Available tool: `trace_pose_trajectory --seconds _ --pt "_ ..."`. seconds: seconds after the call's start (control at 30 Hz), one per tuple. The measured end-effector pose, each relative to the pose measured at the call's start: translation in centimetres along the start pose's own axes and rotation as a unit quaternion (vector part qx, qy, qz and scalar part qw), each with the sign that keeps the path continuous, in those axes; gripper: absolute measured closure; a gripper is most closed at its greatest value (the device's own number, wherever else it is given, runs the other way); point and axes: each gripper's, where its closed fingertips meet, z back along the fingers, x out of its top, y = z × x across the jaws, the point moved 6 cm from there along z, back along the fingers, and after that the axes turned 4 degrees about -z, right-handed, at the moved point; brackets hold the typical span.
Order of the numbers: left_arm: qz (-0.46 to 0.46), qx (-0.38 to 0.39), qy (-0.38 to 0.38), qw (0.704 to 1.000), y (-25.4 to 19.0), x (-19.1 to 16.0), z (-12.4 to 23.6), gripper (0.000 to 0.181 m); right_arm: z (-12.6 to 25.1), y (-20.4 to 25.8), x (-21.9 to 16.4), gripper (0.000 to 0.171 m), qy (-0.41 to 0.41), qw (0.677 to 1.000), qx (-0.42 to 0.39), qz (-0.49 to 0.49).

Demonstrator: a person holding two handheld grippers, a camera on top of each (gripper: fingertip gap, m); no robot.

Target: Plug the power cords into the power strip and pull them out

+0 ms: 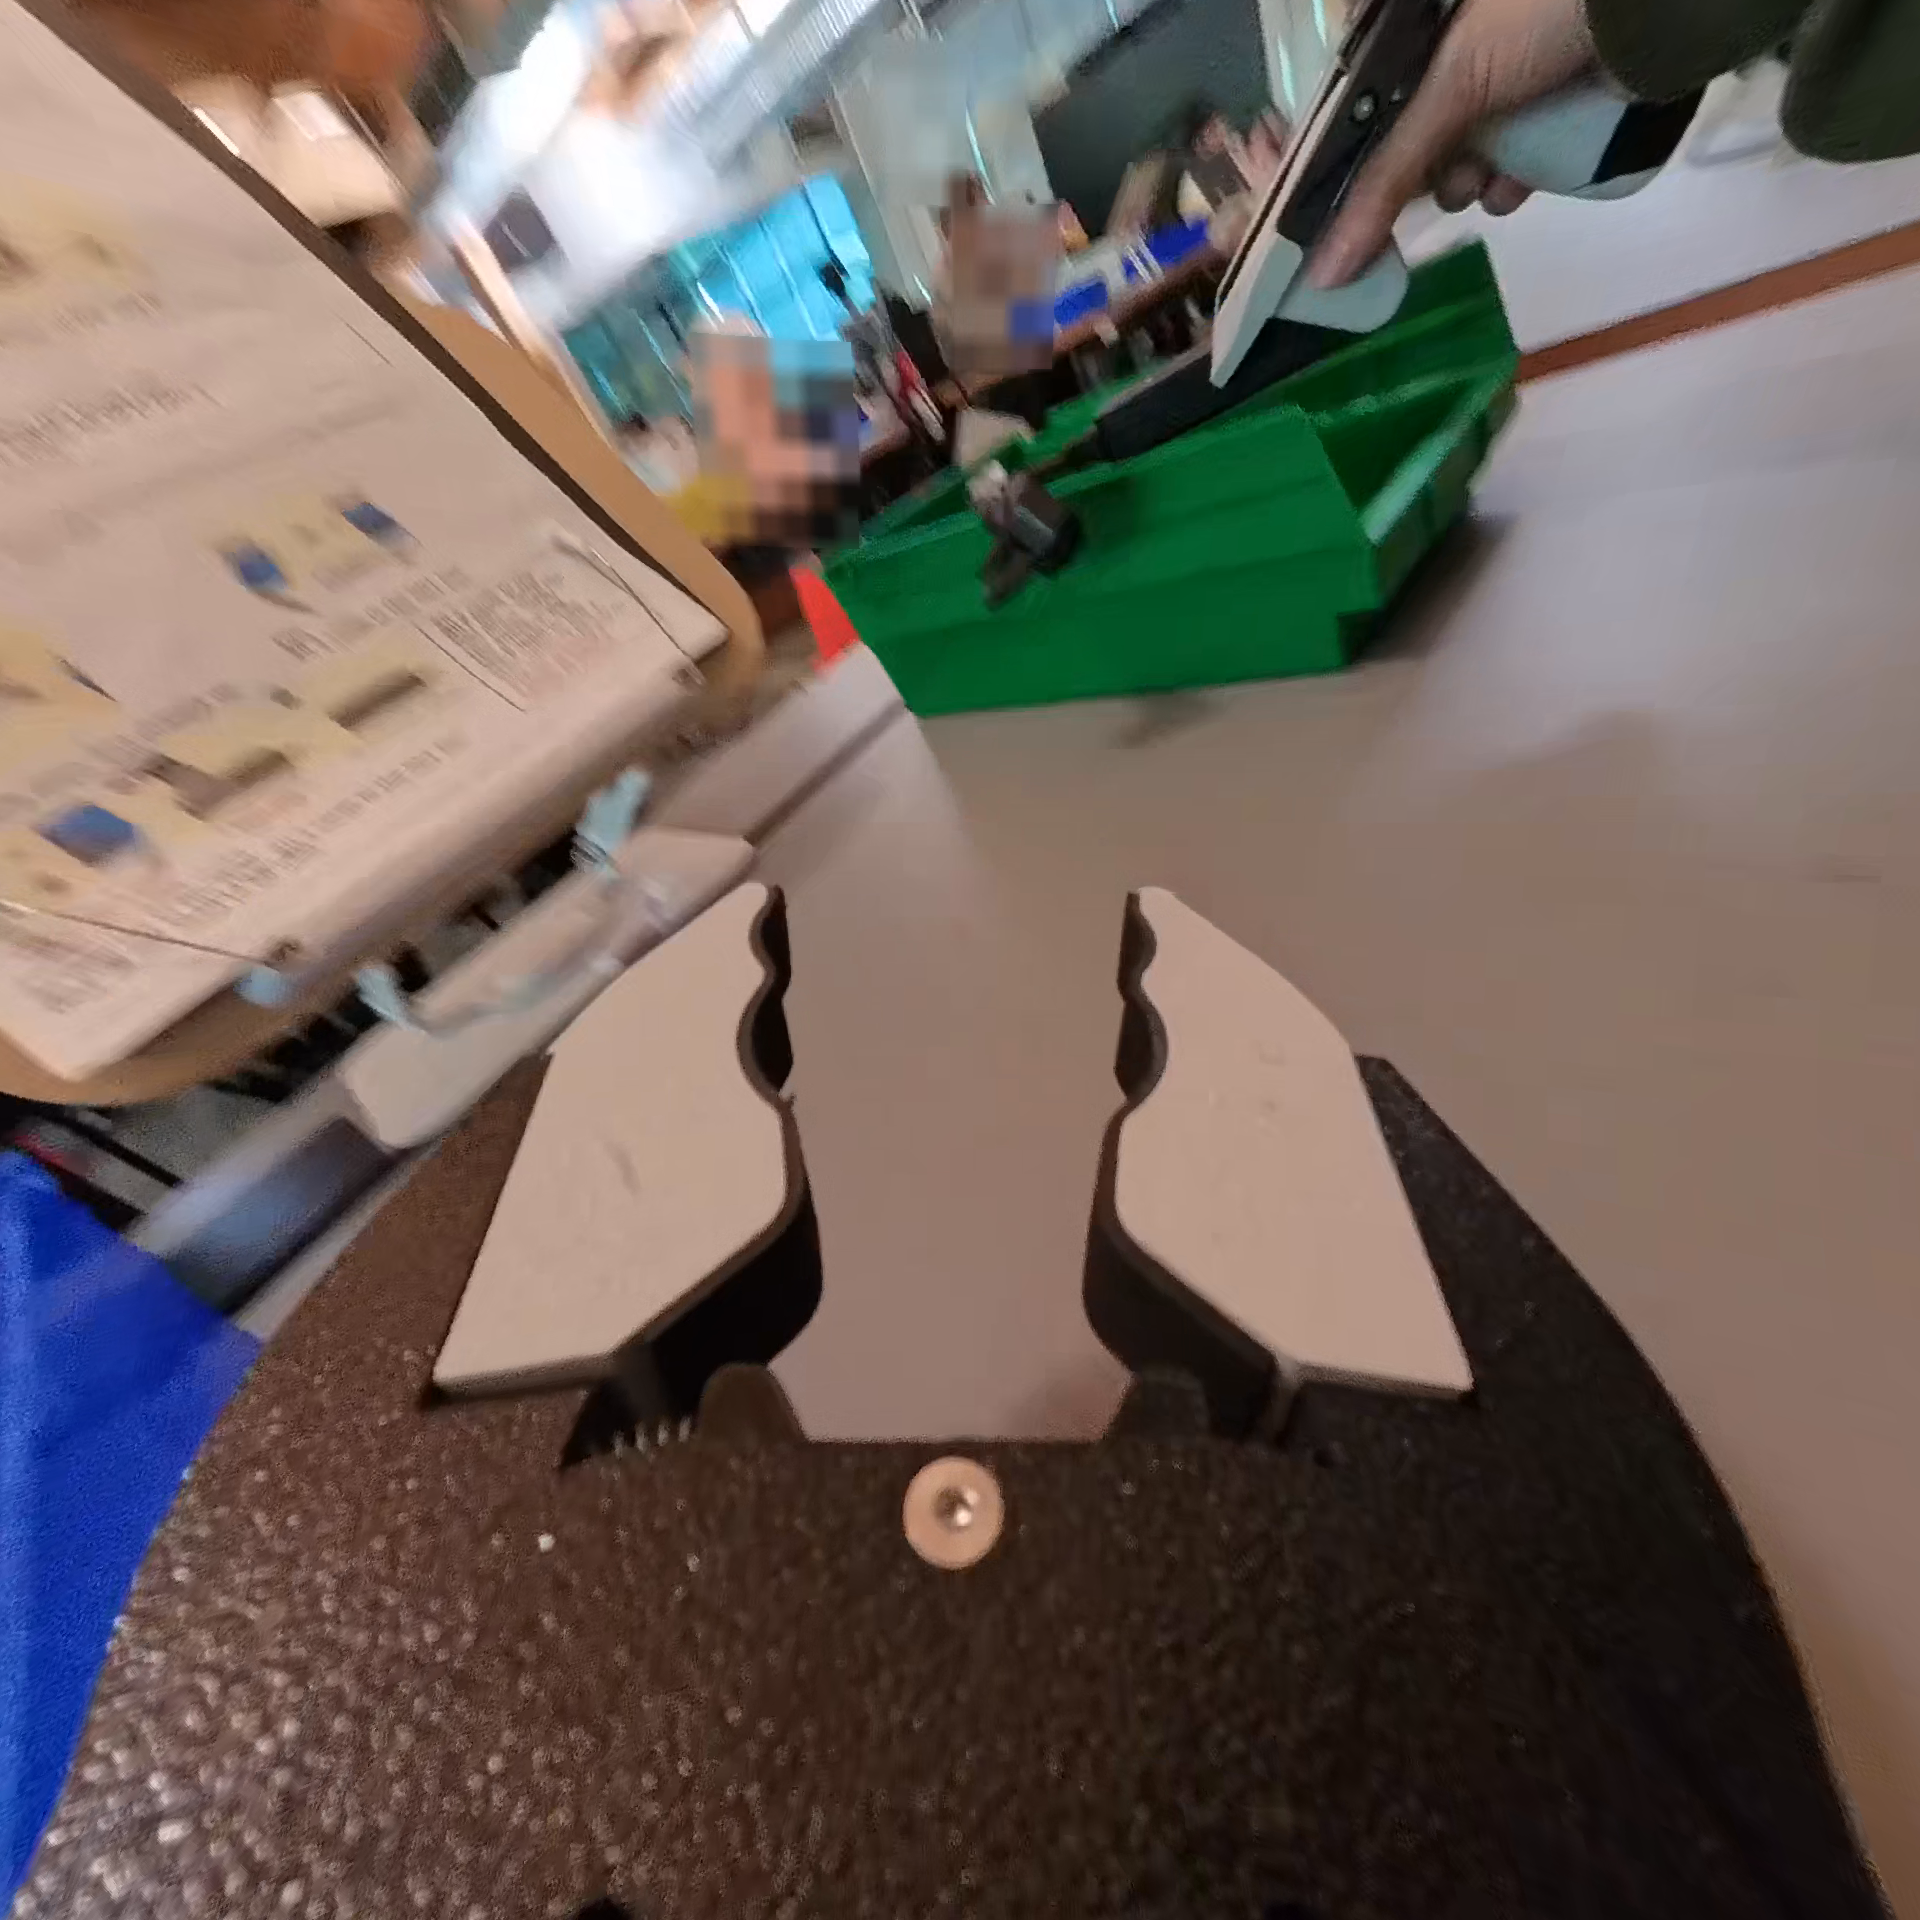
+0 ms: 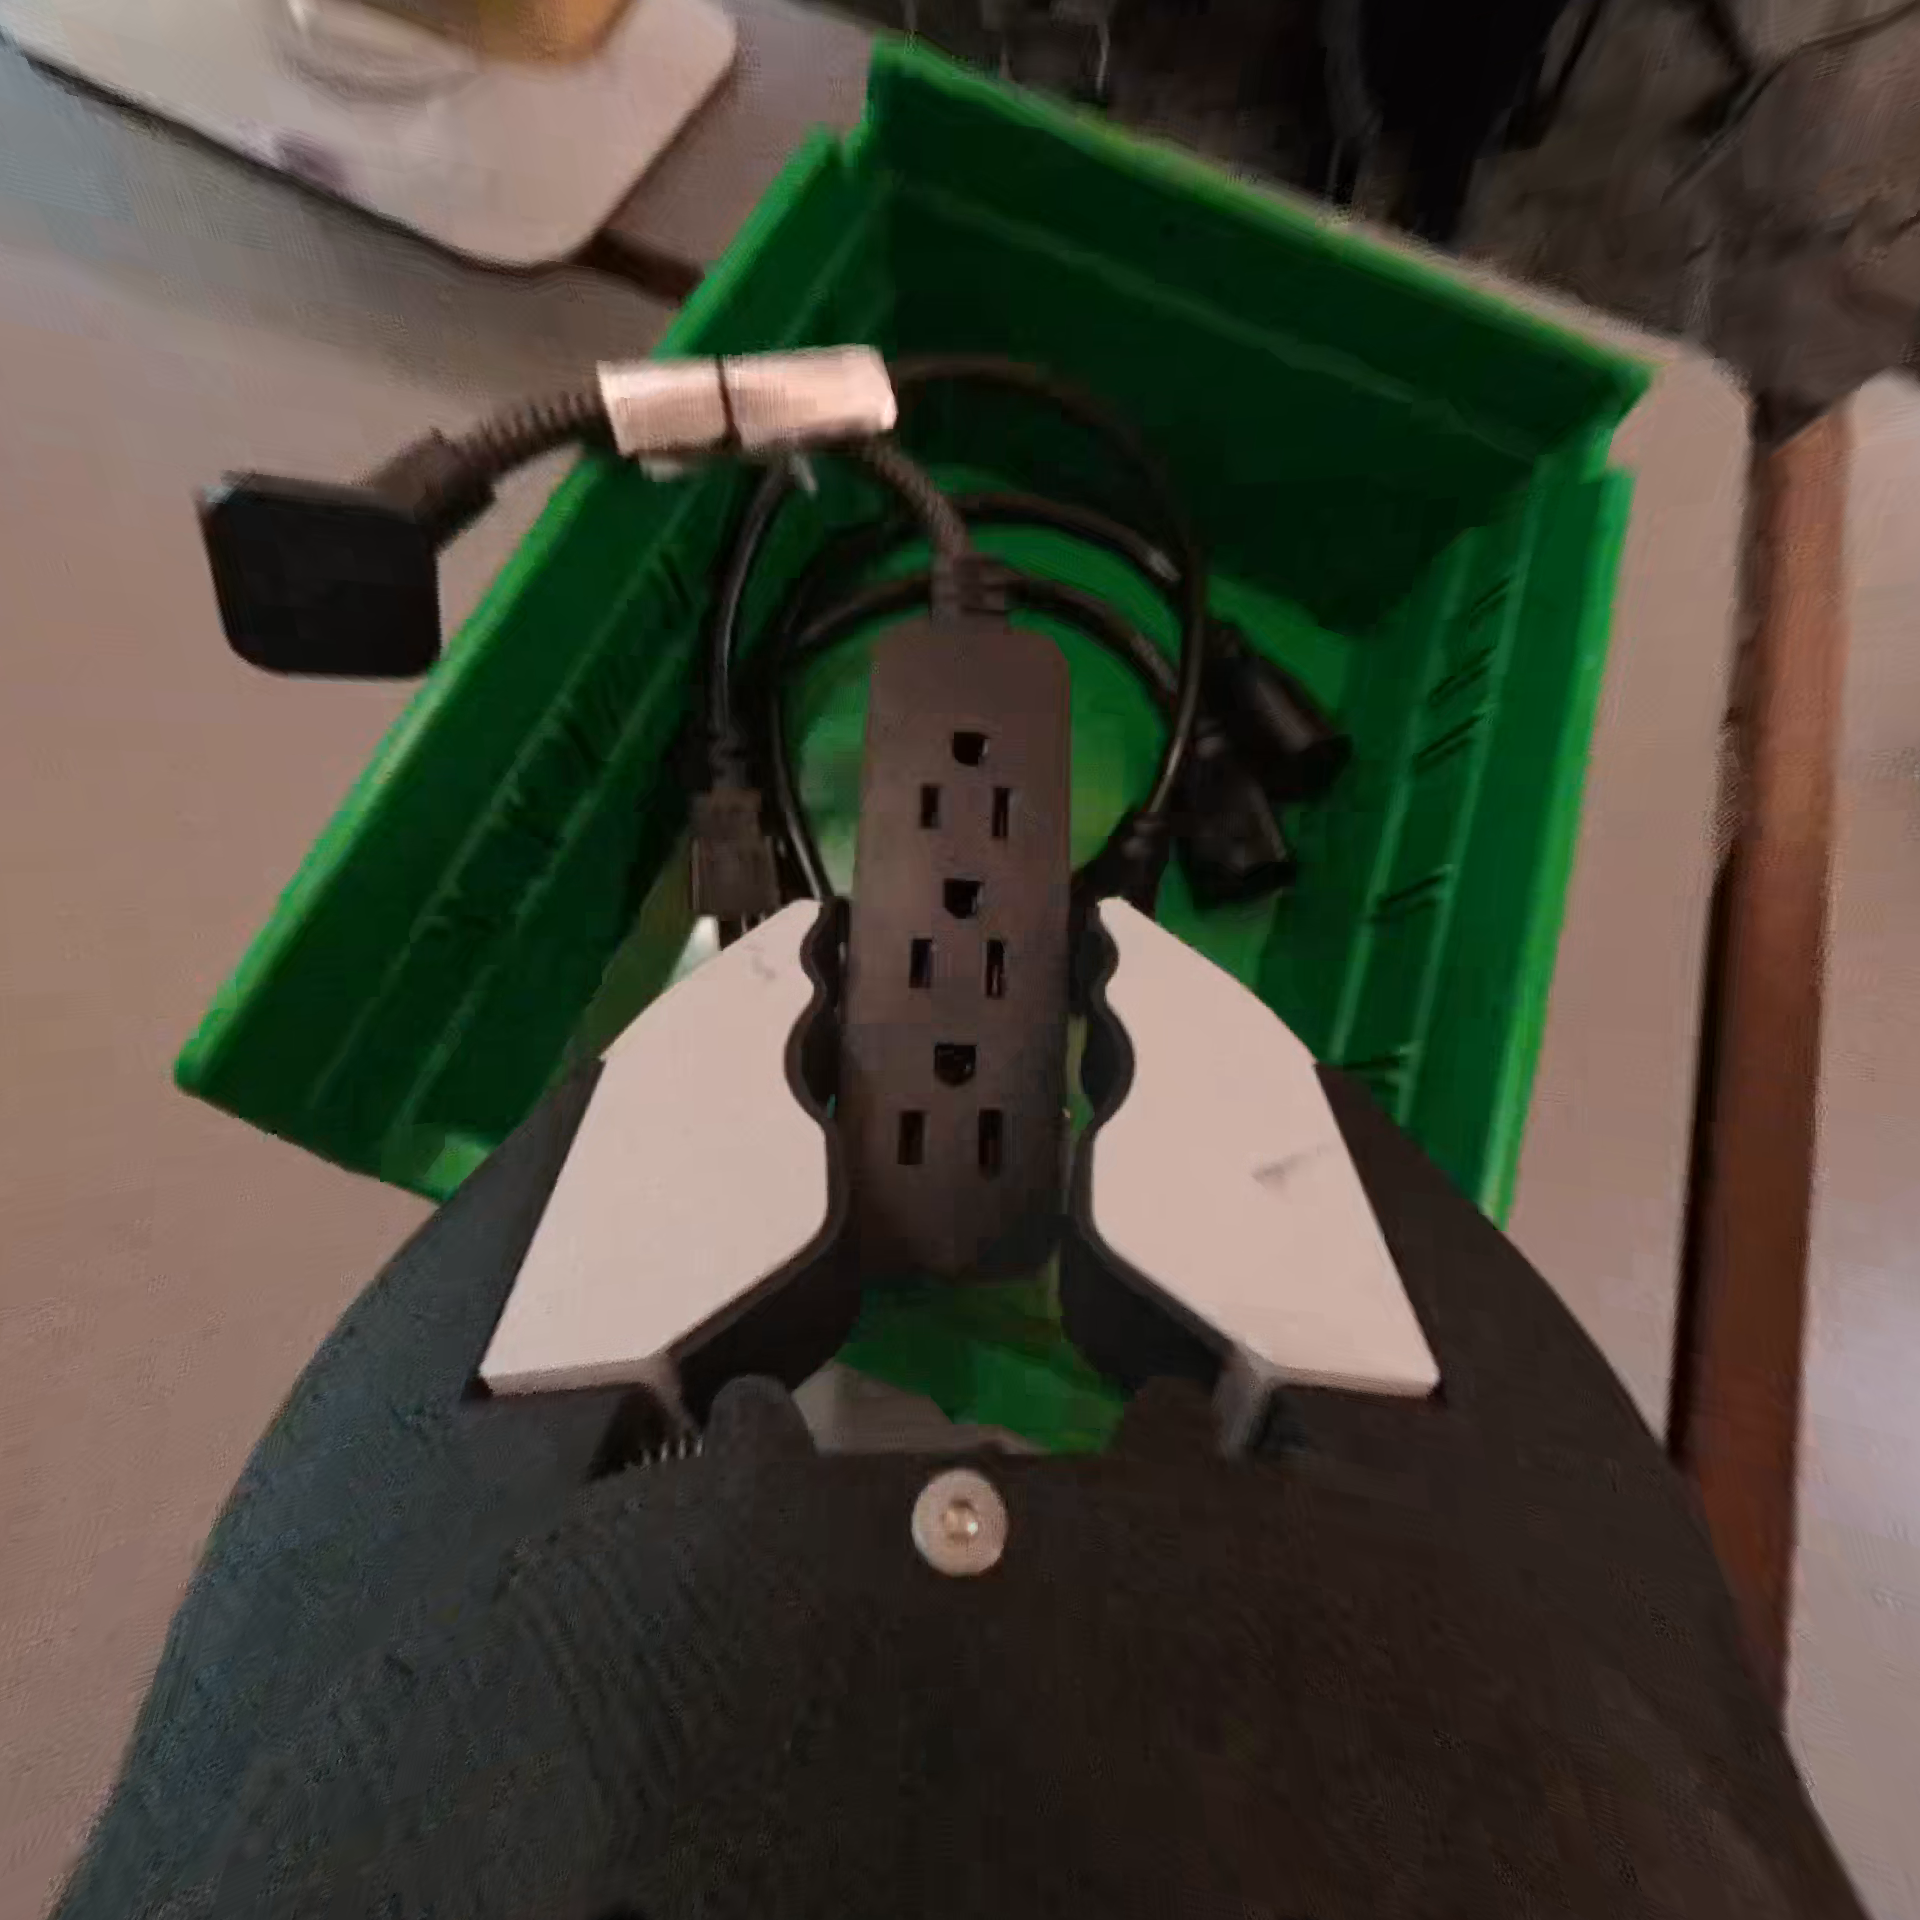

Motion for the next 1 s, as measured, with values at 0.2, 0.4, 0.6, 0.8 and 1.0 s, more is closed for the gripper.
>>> trace_pose_trajectory --seconds 0.2,0.4,0.6,0.8,1.0 --pt "0.065 -0.042 0.128 0.989 1.5 0.8 4.1 0.118 3.8 1.7 -4.6 0.092 0.053 0.995 -0.067 0.06" --pt "0.092 -0.06 0.214 0.971 1.9 3.7 13.0 0.111 13.7 5.9 -10.5 0.08 0.07 0.994 -0.055 0.066" --pt "0.076 -0.103 0.193 0.973 3.1 5.9 10.5 0.111 13.2 8.5 -7.1 0.076 0.032 0.993 0.001 0.118" --pt "0.1 -0.144 0.129 0.976 -0.3 6.6 1.3 0.11 8.4 10.4 -3.5 0.073 0.019 0.982 0.002 0.186" --pt "0.135 -0.191 0.104 0.967 -5.2 7.4 -7.0 0.106 9.3 11.1 -3.9 0.068 -0.042 0.985 -0.014 0.166"
